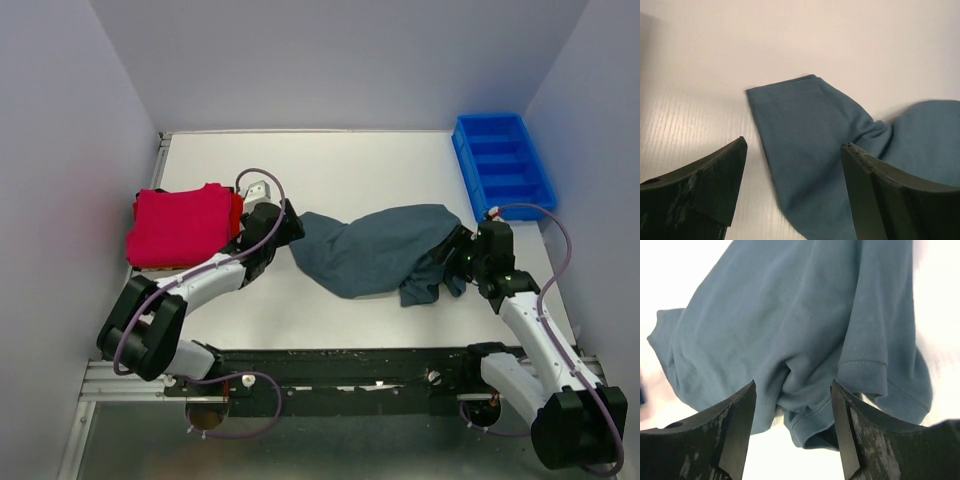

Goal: Fold and stack the t-shirts
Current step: Move the tshirt to the center of the board

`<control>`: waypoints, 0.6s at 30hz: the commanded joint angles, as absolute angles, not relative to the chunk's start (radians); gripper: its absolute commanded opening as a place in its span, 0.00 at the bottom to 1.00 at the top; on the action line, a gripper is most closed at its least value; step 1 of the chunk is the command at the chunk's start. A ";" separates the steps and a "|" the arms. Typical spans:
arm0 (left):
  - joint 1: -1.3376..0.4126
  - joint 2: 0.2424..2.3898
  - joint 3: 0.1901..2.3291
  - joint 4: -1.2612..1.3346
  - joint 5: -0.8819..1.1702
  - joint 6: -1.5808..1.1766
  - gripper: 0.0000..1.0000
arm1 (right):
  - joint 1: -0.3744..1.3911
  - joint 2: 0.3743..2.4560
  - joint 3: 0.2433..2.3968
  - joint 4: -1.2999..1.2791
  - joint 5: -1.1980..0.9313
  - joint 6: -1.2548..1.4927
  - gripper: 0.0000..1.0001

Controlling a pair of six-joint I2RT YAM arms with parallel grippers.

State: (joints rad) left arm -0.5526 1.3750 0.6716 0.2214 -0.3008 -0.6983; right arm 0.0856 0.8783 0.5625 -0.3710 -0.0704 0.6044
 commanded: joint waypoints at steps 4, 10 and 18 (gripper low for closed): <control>-0.479 1.535 0.782 0.069 -0.292 -0.827 0.83 | 0.086 0.855 0.440 -0.399 -0.202 0.684 0.66; -0.448 1.647 0.857 0.031 -0.265 -0.839 0.76 | 0.092 0.871 0.439 -0.422 -0.201 0.663 0.65; -0.439 1.735 0.923 0.008 -0.265 -0.833 0.70 | 0.112 0.989 0.440 -0.361 -0.218 0.643 0.65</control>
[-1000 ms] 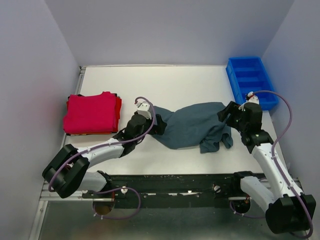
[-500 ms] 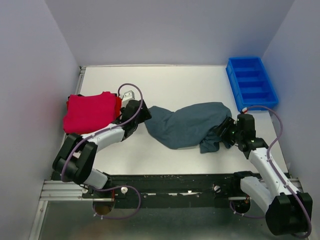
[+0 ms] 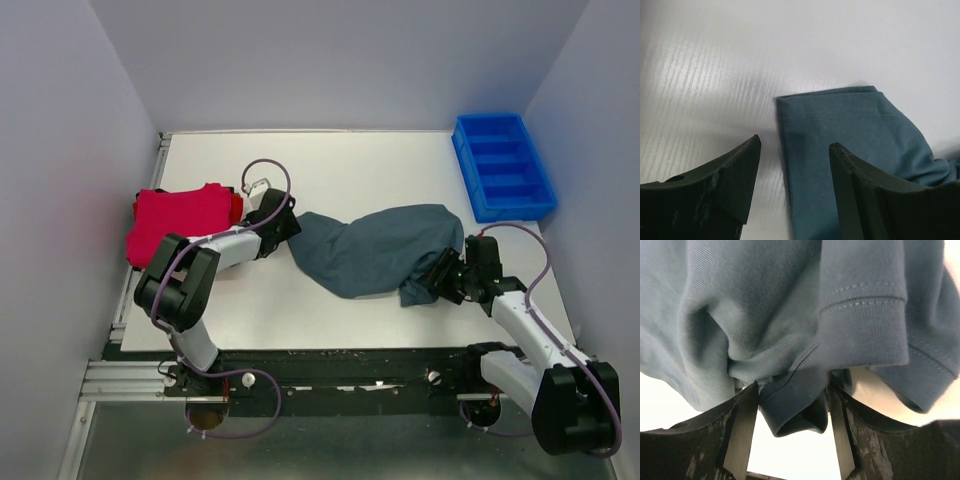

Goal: Fold and stack the t-shirts
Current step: Move the tshirt to the center of the board, then flatten out the tshirt

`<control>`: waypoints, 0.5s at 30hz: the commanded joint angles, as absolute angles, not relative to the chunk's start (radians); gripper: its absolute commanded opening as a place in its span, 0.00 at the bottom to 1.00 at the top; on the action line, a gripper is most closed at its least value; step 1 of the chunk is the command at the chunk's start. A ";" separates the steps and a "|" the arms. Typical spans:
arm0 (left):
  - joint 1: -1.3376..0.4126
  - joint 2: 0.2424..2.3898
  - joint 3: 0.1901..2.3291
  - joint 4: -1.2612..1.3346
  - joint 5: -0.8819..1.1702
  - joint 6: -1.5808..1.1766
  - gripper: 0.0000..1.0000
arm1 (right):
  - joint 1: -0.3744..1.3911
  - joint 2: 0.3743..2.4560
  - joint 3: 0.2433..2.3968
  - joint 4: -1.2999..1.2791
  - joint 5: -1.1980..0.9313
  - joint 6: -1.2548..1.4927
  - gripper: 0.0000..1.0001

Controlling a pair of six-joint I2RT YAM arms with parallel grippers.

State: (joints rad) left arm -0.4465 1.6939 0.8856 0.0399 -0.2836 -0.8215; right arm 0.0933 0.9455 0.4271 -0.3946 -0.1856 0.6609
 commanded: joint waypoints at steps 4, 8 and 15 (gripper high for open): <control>-0.426 1.773 0.946 0.002 -0.239 -0.842 0.68 | 0.143 1.055 0.469 -0.341 -0.250 0.630 0.56; -0.419 1.796 0.959 0.002 -0.229 -0.842 0.66 | 0.155 1.063 0.497 -0.370 -0.238 0.627 0.40; -0.397 1.845 0.986 0.015 -0.195 -0.830 0.57 | 0.155 0.970 0.534 -0.451 -0.179 0.618 0.27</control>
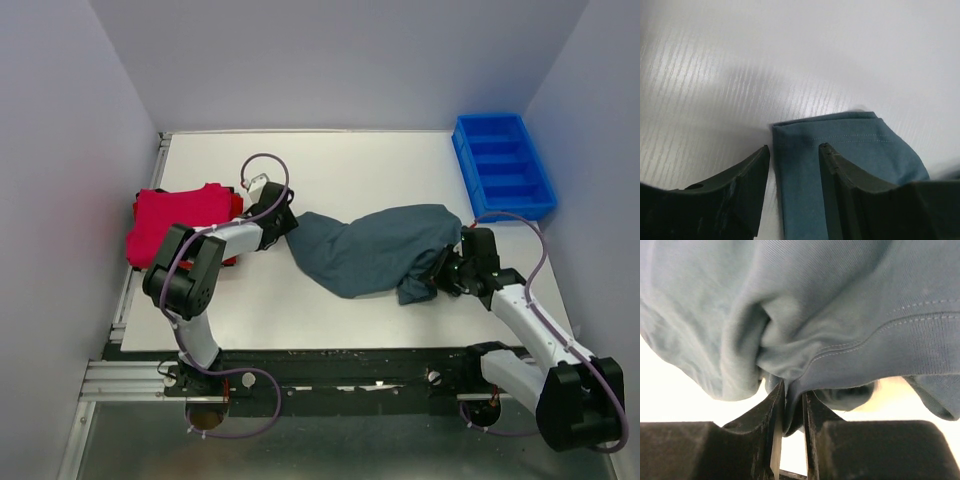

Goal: Fold and stack the t-shirts
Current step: Flatten out the tshirt

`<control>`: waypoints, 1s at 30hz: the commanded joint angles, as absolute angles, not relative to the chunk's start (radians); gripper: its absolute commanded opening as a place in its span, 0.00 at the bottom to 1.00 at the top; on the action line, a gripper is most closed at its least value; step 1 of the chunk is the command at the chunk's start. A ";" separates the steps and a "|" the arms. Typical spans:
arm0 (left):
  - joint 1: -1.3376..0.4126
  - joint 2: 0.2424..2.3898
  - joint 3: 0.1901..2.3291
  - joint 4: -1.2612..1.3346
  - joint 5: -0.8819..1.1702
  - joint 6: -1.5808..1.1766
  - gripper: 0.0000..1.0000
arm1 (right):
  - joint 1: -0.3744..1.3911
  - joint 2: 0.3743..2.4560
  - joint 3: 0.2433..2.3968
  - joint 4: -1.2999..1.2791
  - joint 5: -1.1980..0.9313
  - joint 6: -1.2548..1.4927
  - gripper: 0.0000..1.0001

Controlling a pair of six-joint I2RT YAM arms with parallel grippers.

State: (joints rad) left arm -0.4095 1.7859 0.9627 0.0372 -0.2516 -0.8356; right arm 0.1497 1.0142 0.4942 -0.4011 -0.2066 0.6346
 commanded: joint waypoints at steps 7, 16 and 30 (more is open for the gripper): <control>-0.394 1.865 0.999 0.012 -0.184 -0.824 0.14 | 0.155 0.950 0.531 -0.462 -0.215 0.606 0.17; -0.365 1.781 0.939 0.032 -0.199 -0.827 0.00 | 0.155 0.908 0.502 -0.454 -0.320 0.572 0.37; -0.362 1.574 0.792 0.090 -0.307 -0.844 0.00 | 0.226 0.830 0.673 -0.613 -0.315 0.566 0.01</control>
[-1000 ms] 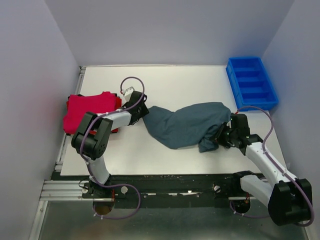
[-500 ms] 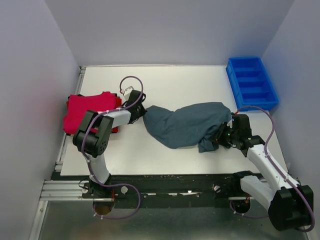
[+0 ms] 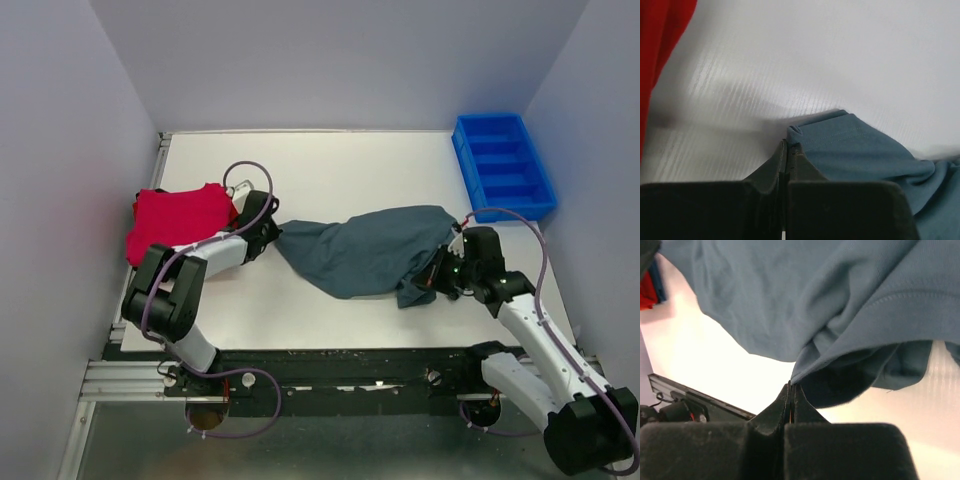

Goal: Fold and stack the t-shirts
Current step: Flatten out the tshirt

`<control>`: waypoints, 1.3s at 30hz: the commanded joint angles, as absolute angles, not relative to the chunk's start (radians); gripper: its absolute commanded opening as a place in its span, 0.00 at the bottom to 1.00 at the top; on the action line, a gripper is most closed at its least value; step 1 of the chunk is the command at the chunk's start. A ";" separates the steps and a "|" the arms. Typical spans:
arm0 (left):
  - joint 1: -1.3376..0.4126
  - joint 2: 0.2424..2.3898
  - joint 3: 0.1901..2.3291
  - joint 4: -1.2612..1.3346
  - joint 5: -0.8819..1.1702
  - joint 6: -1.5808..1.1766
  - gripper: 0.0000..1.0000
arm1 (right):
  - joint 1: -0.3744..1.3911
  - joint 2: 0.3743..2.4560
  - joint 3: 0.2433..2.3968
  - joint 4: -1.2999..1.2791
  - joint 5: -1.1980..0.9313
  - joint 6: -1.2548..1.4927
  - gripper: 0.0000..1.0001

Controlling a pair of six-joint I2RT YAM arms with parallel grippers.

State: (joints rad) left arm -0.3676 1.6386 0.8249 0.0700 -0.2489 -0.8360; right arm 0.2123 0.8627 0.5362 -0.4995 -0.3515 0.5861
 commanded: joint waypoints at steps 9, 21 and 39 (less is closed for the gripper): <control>-0.362 1.376 0.810 0.002 -0.382 -0.834 0.00 | 0.195 0.940 1.073 -0.742 0.084 0.568 0.01; -0.360 1.105 0.931 -0.238 -0.472 -0.900 0.00 | 0.054 1.123 1.321 -0.735 -0.100 0.517 0.01; -0.347 0.995 1.212 -0.442 -0.696 -0.796 0.00 | 0.046 1.145 1.784 -0.982 -0.210 0.459 0.01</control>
State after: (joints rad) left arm -0.3634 0.8700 1.1236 -0.4061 -0.6041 -0.8387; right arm 0.0570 0.9794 1.6997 -0.9176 -0.2012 0.4622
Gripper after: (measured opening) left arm 0.029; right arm 0.011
